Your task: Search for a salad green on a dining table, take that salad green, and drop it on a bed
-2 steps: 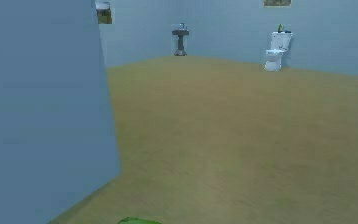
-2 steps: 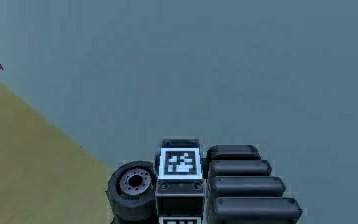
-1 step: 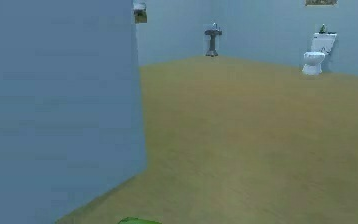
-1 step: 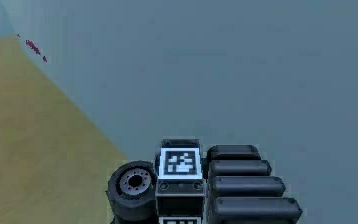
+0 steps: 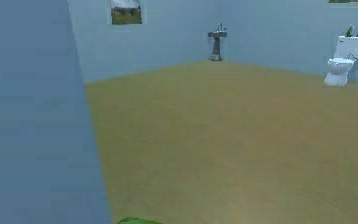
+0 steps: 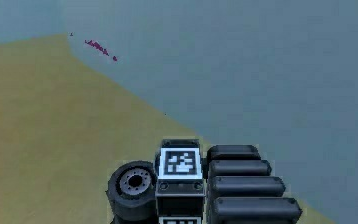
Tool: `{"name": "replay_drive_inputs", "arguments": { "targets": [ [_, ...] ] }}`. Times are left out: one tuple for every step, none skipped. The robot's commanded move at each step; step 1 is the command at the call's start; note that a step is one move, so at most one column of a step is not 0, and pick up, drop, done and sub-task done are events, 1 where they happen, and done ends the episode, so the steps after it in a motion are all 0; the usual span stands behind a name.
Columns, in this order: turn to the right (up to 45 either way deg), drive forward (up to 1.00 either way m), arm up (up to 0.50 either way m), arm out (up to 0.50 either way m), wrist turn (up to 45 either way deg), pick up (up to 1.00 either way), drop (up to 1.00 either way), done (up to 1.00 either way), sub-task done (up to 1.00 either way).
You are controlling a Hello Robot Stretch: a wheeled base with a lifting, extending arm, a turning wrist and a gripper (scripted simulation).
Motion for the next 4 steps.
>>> {"name": "replay_drive_inputs", "arguments": {
  "targets": [
    [0.0,0.60,0.00,0.00,0.0,0.00,0.00,0.00,0.00],
    [30.0,0.00,0.00,0.00,0.0,0.00,0.00,0.00,0.00],
    [0.0,0.40,0.00,0.00,0.0,0.00,0.00,0.00,0.00],
    [-45.0,0.00,0.00,0.00,0.0,0.00,0.00,0.00,0.00]
  ]
}}
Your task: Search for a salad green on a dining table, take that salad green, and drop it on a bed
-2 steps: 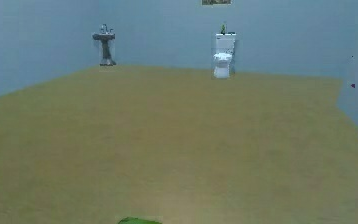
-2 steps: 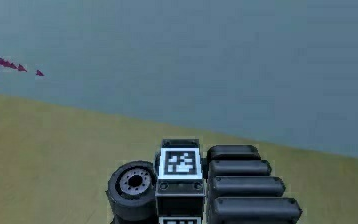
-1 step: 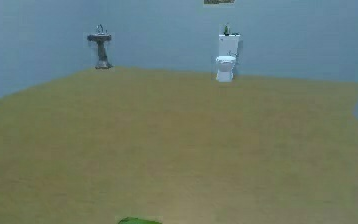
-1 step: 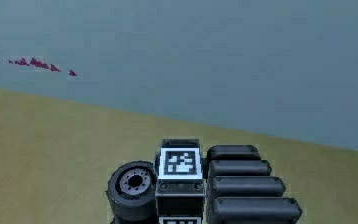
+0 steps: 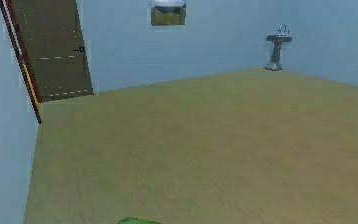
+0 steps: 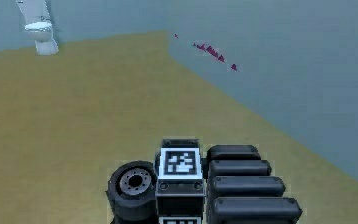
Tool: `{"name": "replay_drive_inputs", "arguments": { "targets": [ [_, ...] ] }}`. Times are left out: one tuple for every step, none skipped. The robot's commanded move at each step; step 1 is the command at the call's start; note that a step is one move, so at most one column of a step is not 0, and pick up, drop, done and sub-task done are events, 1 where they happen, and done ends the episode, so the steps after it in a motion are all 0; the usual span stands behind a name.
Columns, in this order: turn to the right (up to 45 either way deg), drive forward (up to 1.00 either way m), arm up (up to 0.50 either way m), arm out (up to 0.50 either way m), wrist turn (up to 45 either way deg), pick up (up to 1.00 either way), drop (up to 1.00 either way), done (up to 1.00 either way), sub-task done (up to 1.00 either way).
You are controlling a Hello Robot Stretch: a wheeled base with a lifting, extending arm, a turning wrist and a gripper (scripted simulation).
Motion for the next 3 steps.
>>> {"name": "replay_drive_inputs", "arguments": {
  "targets": [
    [-27.0,0.00,0.00,0.00,0.0,0.00,0.00,0.00,0.00],
    [0.0,1.00,0.00,0.00,0.0,0.00,0.00,0.00,0.00],
    [0.0,1.00,0.00,0.00,0.0,0.00,0.00,0.00,0.00]
  ]
}}
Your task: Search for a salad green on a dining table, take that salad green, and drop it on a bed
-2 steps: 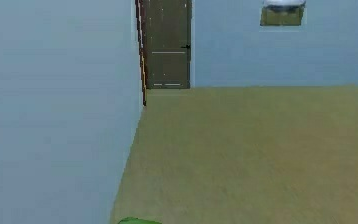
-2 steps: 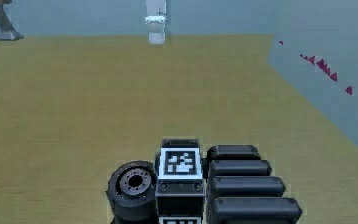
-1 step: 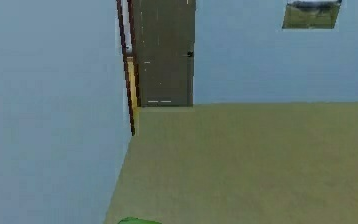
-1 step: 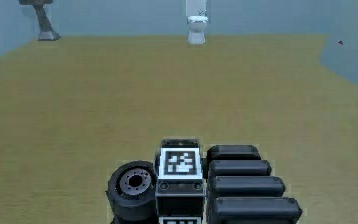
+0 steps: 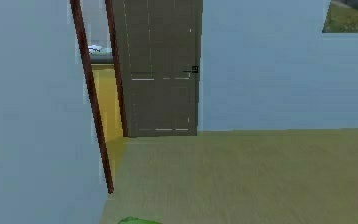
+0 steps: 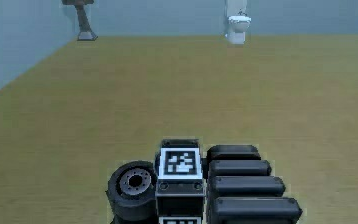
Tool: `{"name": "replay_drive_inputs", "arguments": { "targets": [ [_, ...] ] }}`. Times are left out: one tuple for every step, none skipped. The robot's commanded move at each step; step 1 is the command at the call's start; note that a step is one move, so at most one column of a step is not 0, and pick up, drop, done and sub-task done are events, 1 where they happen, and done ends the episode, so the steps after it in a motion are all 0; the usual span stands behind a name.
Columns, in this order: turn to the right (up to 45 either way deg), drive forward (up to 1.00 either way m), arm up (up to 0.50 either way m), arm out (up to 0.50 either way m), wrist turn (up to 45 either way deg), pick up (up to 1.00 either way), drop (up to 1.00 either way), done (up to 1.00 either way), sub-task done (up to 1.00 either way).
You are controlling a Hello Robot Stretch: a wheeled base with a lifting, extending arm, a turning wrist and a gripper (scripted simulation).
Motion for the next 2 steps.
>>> {"name": "replay_drive_inputs", "arguments": {
  "targets": [
    [-3.0,0.00,0.00,0.00,0.0,0.00,0.00,0.00,0.00],
    [0.0,1.00,0.00,0.00,0.0,0.00,0.00,0.00,0.00]
  ]
}}
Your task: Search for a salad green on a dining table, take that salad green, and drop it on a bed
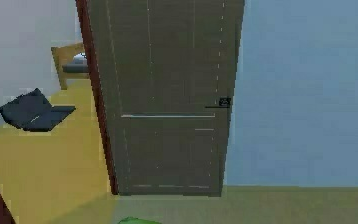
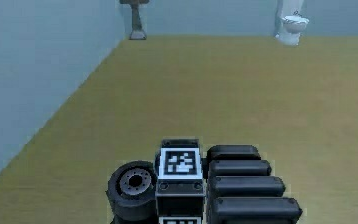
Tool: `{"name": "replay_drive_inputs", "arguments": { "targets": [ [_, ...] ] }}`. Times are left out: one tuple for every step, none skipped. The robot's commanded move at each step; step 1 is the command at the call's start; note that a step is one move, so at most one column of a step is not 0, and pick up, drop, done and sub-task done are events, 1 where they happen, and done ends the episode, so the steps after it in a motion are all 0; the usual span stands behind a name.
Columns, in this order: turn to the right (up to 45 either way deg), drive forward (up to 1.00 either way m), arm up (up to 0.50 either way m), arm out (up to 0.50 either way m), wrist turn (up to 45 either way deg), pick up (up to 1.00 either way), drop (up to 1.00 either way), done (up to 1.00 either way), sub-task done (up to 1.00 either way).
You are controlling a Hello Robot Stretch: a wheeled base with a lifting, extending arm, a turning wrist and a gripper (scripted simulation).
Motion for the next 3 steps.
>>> {"name": "replay_drive_inputs", "arguments": {
  "targets": [
    [0.0,0.65,0.00,0.00,0.0,0.00,0.00,0.00,0.00],
    [-45.0,0.00,0.00,0.00,0.0,0.00,0.00,0.00,0.00],
    [-30.0,0.00,0.00,0.00,0.0,0.00,0.00,0.00,0.00]
  ]
}}
